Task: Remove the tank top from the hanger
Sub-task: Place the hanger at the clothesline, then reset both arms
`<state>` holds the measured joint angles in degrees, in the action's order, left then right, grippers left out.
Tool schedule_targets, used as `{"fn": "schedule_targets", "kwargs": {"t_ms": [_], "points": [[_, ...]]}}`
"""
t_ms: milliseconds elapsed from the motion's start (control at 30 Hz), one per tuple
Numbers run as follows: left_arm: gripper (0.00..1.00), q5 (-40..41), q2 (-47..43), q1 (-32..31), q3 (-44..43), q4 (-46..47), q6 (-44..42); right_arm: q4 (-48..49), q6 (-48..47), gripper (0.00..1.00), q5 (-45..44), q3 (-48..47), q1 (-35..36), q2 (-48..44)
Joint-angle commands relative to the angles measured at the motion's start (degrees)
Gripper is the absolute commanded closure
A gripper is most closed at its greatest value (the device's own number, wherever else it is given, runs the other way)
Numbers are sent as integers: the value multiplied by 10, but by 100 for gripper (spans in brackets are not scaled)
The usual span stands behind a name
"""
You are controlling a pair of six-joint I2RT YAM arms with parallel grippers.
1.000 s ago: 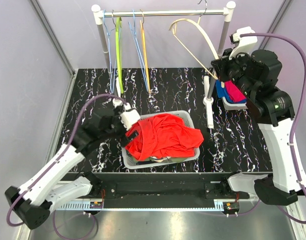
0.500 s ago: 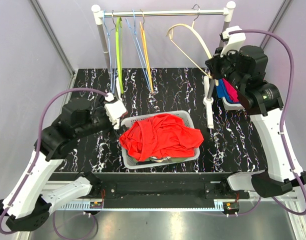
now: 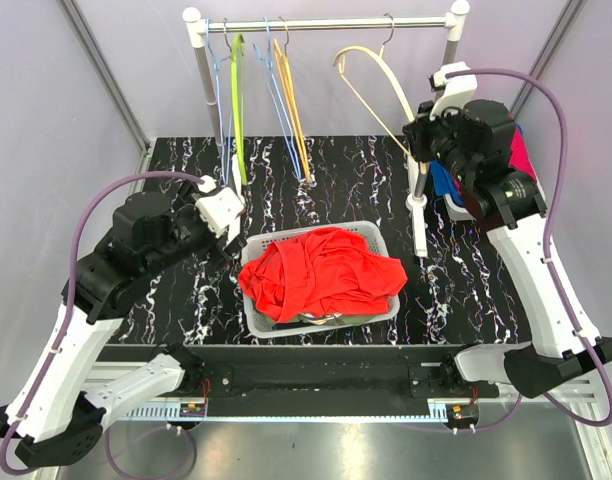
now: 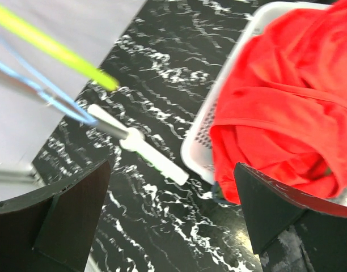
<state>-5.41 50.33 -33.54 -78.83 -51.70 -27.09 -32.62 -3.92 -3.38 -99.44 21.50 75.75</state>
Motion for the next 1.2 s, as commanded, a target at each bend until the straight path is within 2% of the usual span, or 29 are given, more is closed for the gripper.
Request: {"fn": "schedule_targets", "kwargs": {"t_ms": [0,67,100,167,200,467,600,833,1167], "points": [[1,46,-9,13,-7,48,2,14,21,60,-5,54,2,-33],[1,50,-13,18,3,53,-1,15,27,44,-8,79,2,-54],[1,52,-14,19,8,56,-1,15,30,30,-10,87,2,-62],[1,52,-16,25,23,64,-2,15,36,18,-12,109,2,-88],[1,51,-18,26,29,67,-2,14,37,1,-16,115,2,-96],[1,94,-34,60,98,125,24,-38,85,0,-26,194,1,-208],[1,107,-45,86,139,160,53,-76,121,0,-73,242,2,-254],[1,63,-44,173,190,196,116,-129,178,0,-90,351,2,-310],[1,8,-29,228,228,209,198,-122,209,0,-86,381,2,-372]]}}
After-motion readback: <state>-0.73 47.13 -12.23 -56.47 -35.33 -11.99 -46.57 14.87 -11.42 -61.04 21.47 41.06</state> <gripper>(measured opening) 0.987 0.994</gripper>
